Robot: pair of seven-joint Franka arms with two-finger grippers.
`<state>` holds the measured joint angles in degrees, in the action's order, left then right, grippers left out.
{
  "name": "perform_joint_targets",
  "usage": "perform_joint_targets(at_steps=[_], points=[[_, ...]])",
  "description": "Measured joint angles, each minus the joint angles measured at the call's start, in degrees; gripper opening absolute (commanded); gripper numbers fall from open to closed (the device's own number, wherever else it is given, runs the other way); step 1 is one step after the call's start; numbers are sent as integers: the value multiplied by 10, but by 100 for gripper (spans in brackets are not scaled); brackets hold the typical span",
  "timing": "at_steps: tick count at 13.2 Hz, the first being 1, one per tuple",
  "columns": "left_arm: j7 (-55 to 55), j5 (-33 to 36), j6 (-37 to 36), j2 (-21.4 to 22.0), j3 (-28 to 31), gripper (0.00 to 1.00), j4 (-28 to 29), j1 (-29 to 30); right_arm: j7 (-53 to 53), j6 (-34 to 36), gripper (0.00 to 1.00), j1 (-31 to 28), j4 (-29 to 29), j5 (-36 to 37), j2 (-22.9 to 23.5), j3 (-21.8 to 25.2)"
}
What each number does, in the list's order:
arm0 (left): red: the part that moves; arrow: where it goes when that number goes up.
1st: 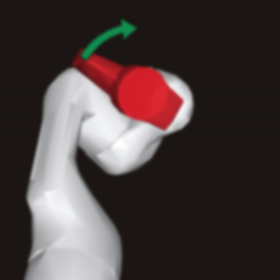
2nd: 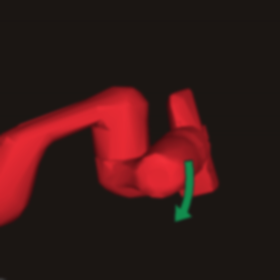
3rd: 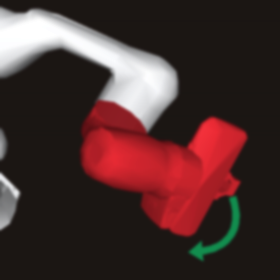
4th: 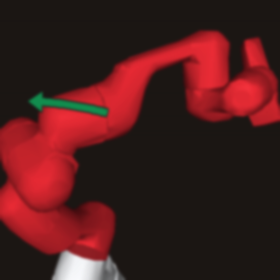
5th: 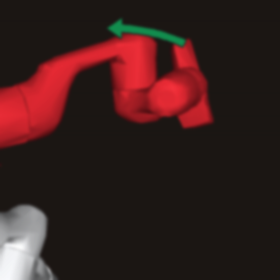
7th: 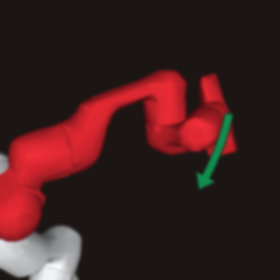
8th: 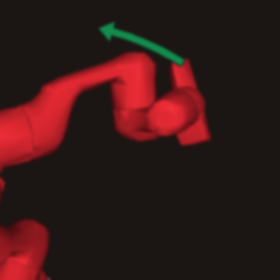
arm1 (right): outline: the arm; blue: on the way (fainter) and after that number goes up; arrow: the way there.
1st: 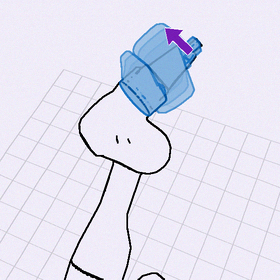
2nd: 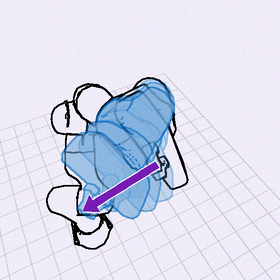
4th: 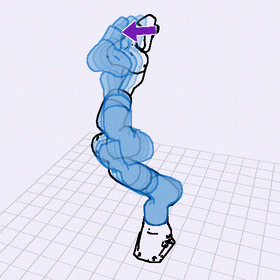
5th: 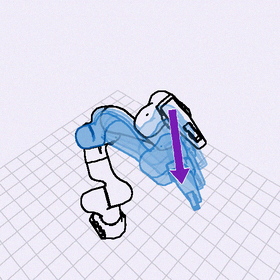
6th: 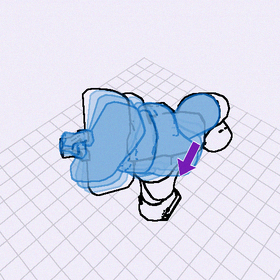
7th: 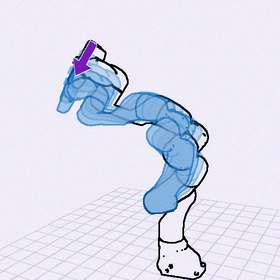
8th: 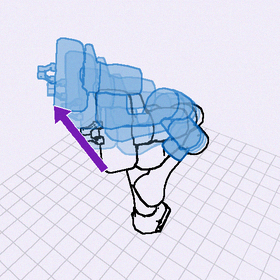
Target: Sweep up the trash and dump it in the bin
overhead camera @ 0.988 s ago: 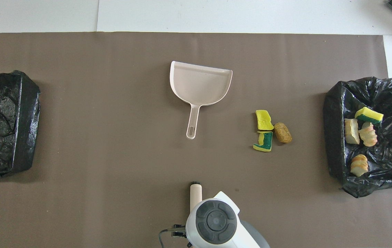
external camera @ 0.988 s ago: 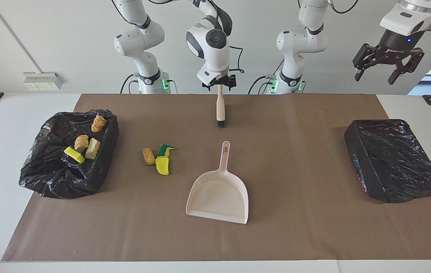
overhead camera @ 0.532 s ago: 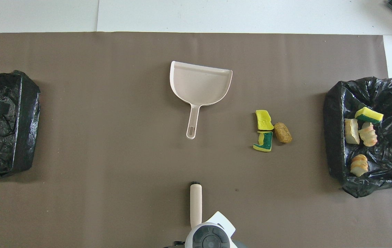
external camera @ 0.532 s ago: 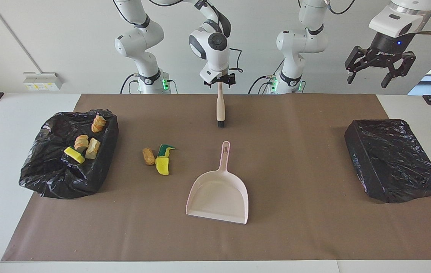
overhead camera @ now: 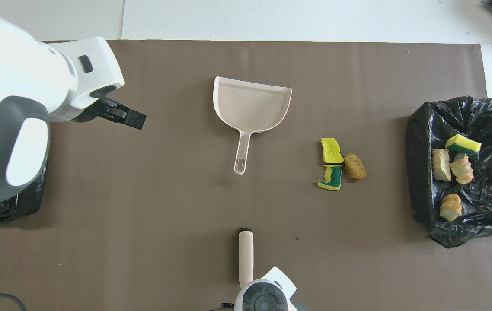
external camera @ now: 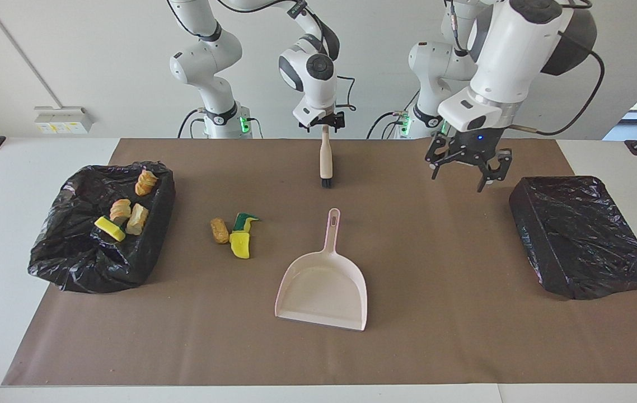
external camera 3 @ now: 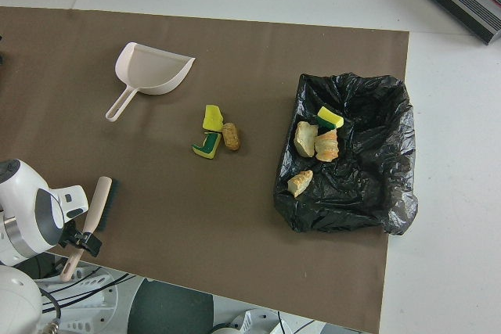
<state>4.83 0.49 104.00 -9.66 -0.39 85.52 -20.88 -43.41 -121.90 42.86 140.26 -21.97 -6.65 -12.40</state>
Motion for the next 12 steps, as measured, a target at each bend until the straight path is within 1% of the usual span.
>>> perform_joint_targets(at_steps=[1, 2, 3, 4, 5, 8, 10, 11, 12], points=[[-20, 0, 24, -12, 0, 100, 10, -17, 0, -5, 80, 6, 2, 0, 2, 0], [-33, 0, 41, -23, -1, 100, 16, -31, 0, -12, 65, 11, 5, 0, 4, 0], [-42, 0, 52, -34, 0, 100, 20, -44, 0, -18, 38, 13, 8, 0, 5, 0], [-61, 0, 68, -48, 0, 100, 23, -59, 0, -20, 5, 13, 9, 0, 5, 0], [-96, 0, 95, -66, 0, 100, 27, -77, 0, -21, 0, 13, 9, 0, 5, 0], [-186, 0, 159, -121, -1, 100, 27, -128, 0, -20, 0, 13, 8, -1, 5, 0], [-233, 0, 196, -144, 0, 100, 28, -145, 0, -20, 0, 13, 7, -1, 5, 0], [-242, 0, 203, -155, 0, 100, 28, -149, 0, -17, 0, 13, 6, -1, 5, 0], [-253, 0, 214, -170, 0, 100, 29, -156, 0, -3, 0, 13, 0, -1, 5, 1]])
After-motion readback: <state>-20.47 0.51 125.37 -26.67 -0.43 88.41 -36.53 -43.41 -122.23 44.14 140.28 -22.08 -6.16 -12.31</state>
